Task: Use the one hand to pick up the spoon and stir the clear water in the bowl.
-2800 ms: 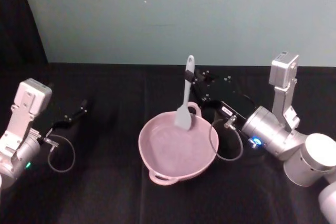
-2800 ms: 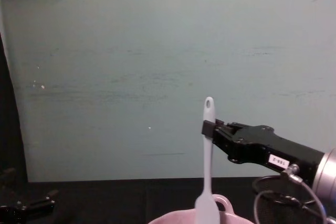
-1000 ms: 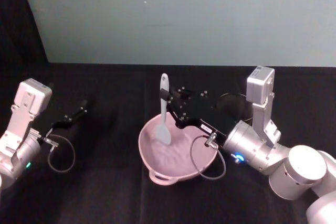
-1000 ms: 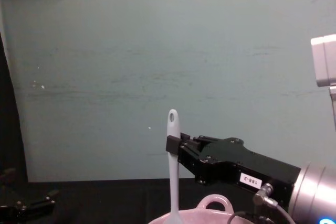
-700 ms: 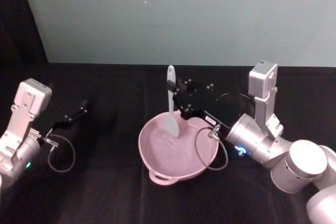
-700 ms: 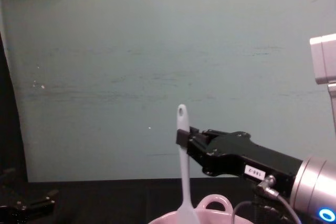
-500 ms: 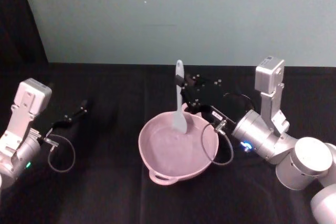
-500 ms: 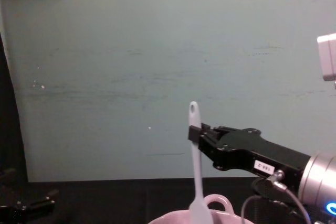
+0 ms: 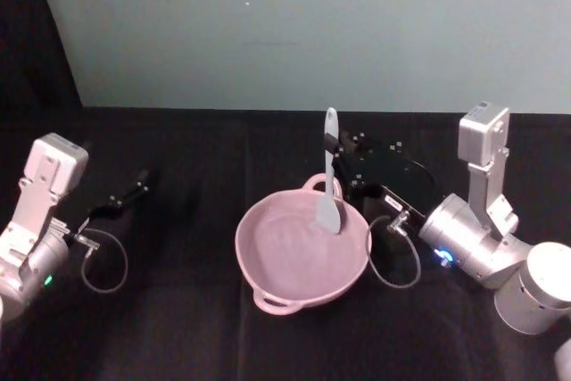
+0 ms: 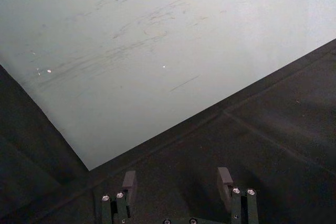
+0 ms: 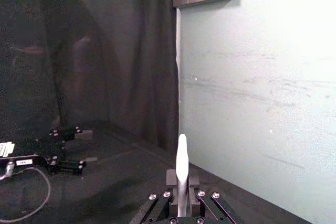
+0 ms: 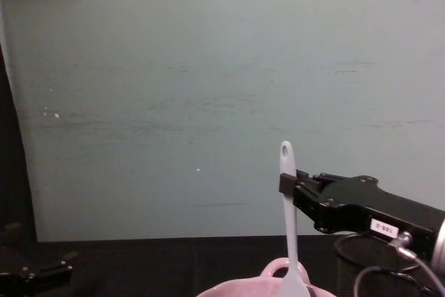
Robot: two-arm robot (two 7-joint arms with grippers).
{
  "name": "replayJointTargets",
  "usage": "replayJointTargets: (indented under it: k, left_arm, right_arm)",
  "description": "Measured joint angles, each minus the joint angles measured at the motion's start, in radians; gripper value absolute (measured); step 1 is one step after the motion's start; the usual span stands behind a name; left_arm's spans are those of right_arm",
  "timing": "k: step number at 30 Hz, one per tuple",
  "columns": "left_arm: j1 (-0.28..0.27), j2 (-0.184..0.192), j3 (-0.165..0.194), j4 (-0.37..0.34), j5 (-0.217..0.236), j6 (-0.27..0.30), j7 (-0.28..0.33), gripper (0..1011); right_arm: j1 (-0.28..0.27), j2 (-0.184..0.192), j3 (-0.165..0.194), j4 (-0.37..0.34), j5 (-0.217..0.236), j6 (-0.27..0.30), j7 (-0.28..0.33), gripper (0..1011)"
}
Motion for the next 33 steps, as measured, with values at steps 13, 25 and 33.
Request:
replayJointTargets:
  k: [13,25,33]
  left_arm:
    - [0.0,0.0,0.0,0.0,0.0,0.0,0.0,1005]
    - [0.0,0.0,0.0,0.0,0.0,0.0,0.0,1005]
    - [0.0,0.0,0.0,0.0,0.0,0.0,0.0,1005]
  right_arm:
    - [-0.079,0.042,0.005,-0.112,0.021,0.03,0.019,124]
    - [-0.103,0.034,-0.033,-0.141,0.073,0.041,0.06,124]
    - [-0.075,0.008,-0.066,-0.109,0.091,0.04,0.08,124]
